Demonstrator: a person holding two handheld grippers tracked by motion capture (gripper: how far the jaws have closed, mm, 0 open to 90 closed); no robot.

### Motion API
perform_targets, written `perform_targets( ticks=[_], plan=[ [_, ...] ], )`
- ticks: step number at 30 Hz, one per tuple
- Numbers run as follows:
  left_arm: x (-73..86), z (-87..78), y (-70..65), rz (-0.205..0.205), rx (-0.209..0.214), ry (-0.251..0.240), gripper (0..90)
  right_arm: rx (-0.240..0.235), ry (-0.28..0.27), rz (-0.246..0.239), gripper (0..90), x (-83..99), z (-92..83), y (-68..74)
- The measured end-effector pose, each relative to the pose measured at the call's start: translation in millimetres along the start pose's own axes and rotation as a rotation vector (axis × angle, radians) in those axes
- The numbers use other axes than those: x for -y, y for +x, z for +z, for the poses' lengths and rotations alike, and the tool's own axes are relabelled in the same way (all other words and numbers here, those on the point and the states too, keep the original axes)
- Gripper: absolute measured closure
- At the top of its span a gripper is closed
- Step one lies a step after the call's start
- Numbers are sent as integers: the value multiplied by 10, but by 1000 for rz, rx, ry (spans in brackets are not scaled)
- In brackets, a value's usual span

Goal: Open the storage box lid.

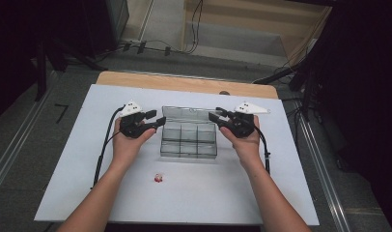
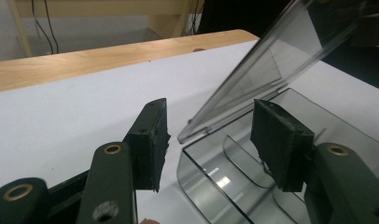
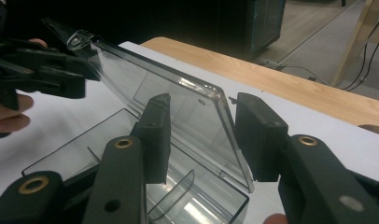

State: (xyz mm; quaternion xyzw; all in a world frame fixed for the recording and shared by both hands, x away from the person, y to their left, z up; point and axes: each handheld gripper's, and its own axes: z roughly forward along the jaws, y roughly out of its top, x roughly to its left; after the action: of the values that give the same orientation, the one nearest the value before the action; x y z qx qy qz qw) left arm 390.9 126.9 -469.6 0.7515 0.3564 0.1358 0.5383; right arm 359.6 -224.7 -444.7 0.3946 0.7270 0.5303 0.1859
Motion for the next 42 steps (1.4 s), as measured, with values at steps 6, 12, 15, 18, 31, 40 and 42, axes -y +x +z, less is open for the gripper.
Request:
perform_targets(
  ticks=[6, 12, 15, 18, 31, 40, 42],
  plan=[
    [-41, 199, 68, 22, 16, 13, 525, 14, 6, 21, 577, -63, 57, -60],
    [-25, 305, 96, 21, 51, 21, 586, 16, 1, 54, 596, -84, 93, -116],
    [5, 338, 109, 5, 71, 21, 640, 16, 1, 64, 601, -93, 114, -141],
    [17, 351, 132, -16, 79, 14, 648, 17, 3, 74, 607, -100, 133, -160],
    [41, 384, 180, -65, 70, -2, 701, 22, 40, 143, 612, 31, 315, -293],
    [43, 444, 218, -105, 62, 8, 727, 36, 71, 166, 641, 130, 437, -345],
    [39, 465, 230, -126, 65, 12, 728, 41, 75, 167, 650, 148, 457, -360]
  ],
)
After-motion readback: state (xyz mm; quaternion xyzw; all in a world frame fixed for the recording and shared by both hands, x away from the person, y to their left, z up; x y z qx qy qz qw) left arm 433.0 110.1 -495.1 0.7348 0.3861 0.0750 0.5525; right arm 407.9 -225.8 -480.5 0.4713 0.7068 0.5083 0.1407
